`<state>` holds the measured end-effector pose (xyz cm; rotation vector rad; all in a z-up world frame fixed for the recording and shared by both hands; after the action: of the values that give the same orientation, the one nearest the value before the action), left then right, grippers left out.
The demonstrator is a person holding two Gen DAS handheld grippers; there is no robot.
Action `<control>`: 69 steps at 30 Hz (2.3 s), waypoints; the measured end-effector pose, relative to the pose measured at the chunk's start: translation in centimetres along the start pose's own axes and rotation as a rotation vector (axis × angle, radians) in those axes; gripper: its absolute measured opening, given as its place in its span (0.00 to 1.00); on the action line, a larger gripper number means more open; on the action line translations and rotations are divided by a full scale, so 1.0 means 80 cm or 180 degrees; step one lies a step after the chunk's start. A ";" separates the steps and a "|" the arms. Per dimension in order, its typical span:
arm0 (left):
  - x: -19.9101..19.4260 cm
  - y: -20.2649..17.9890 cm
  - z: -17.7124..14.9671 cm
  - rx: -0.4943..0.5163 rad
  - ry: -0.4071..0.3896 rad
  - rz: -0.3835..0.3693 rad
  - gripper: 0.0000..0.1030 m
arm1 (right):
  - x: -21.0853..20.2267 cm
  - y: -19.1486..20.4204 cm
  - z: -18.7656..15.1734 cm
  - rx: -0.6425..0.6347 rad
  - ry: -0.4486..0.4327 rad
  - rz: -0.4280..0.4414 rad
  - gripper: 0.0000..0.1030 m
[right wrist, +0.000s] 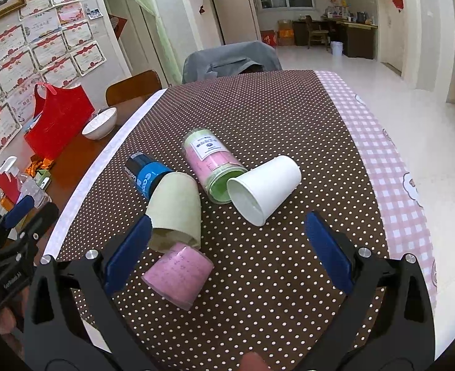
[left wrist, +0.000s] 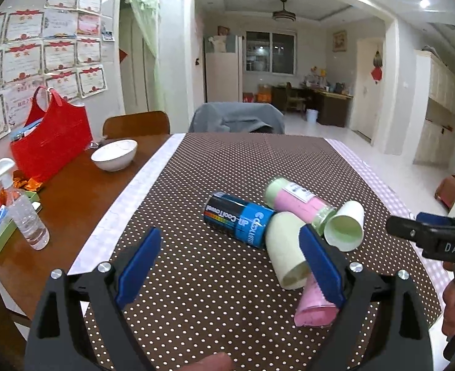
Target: Flip cup upside down
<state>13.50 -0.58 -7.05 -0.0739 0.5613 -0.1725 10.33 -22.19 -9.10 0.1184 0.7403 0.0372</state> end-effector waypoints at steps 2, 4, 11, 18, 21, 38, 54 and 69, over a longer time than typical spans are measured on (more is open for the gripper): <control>-0.002 0.005 0.000 -0.0019 -0.0024 0.0029 0.87 | 0.005 0.001 -0.001 0.0028 0.0078 0.0076 0.94; -0.003 0.009 -0.001 -0.0017 -0.0045 0.0076 0.87 | 0.011 0.003 -0.004 0.0044 0.0172 0.0129 0.94; 0.001 0.024 -0.013 -0.0034 -0.0020 0.0122 0.87 | 0.038 0.011 -0.018 0.0209 0.0547 0.0357 0.94; 0.008 0.039 -0.019 -0.0070 0.0029 0.0110 0.87 | 0.071 0.026 -0.028 0.0272 0.0882 0.0441 0.93; 0.014 0.044 -0.023 -0.0075 0.0070 0.0119 0.87 | 0.087 0.027 -0.032 0.0338 0.1039 0.0435 0.87; 0.052 0.055 -0.042 -0.0106 0.0312 -0.0029 0.87 | 0.140 0.038 -0.039 0.0755 0.1679 0.0584 0.76; 0.058 0.046 -0.051 -0.0044 0.0401 -0.0025 0.87 | 0.149 0.040 -0.054 0.0921 0.1758 0.0899 0.63; 0.027 0.018 -0.059 0.0110 0.0345 0.0062 0.87 | 0.094 -0.014 -0.078 0.1388 0.1303 0.1468 0.62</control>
<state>12.99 0.32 -12.31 -0.0257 0.6669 -0.1678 11.68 -22.14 -18.84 0.7130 1.1099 0.3483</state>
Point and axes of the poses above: each gripper's, at about its wrist camera, not at the fingertips, and x roughly the way its jaws point, y to its left, z to its top, the point moved 2 cm from there along x, roughly the way its jaws point, and after that the axes turned 9 degrees about -x, right-handed, at the moved point
